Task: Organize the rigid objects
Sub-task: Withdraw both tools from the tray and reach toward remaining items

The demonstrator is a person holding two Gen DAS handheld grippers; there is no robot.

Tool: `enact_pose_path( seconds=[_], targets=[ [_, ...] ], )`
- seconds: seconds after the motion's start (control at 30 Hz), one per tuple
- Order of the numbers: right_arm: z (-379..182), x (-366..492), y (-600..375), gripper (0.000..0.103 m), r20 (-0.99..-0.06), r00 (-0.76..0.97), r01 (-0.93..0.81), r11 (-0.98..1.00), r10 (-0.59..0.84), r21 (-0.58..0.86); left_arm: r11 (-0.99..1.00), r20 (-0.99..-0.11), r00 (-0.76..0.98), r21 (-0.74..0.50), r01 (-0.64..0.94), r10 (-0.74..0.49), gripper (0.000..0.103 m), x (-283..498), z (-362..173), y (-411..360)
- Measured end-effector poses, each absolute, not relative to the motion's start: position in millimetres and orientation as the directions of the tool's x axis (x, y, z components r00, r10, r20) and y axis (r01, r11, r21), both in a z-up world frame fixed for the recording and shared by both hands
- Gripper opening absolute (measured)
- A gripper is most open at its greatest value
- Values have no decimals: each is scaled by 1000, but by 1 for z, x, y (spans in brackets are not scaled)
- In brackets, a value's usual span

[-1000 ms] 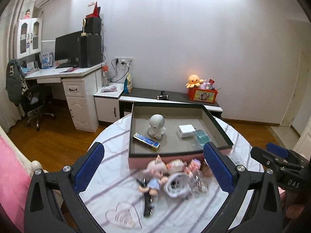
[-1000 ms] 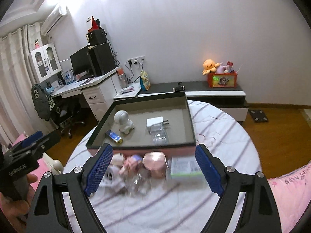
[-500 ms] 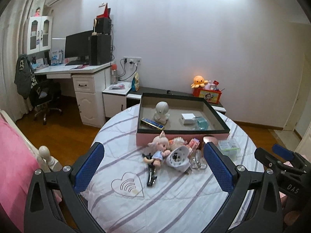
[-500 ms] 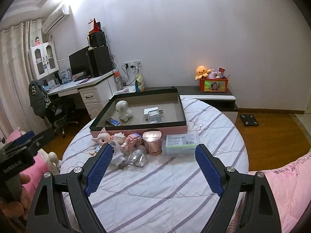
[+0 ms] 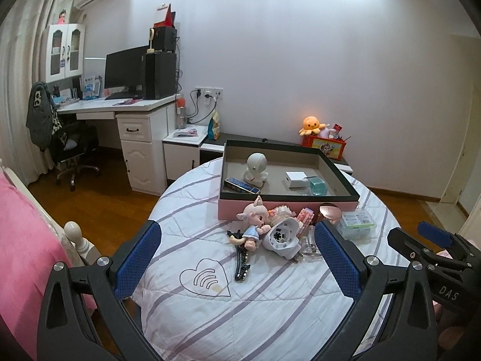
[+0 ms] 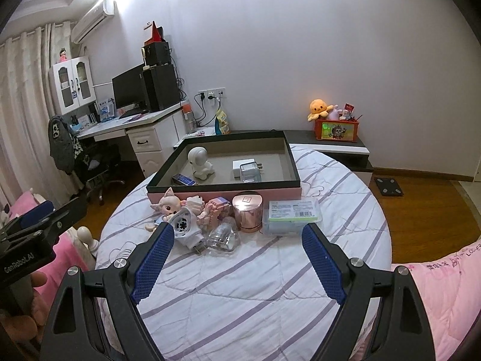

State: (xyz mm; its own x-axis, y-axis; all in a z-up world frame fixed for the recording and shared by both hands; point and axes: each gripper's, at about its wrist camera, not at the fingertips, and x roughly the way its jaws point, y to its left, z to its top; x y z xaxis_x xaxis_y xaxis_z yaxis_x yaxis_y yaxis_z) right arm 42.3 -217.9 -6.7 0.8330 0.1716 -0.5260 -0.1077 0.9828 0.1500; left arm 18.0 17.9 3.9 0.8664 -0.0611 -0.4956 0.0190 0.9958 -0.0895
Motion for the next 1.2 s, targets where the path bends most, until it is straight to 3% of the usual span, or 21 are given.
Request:
enact_pose_path(
  seconds=[0.57,1.2],
  targets=[
    [-14,48,-227,88,-539,827,-92,984,162,155,997,-507,860,-78,16,-54,103,18,-3,19],
    [-49,79,-240,88,-625,771,-33,987,126,159,998,-658,750,-61,29,-62,103,61,-78,24]
  ],
)
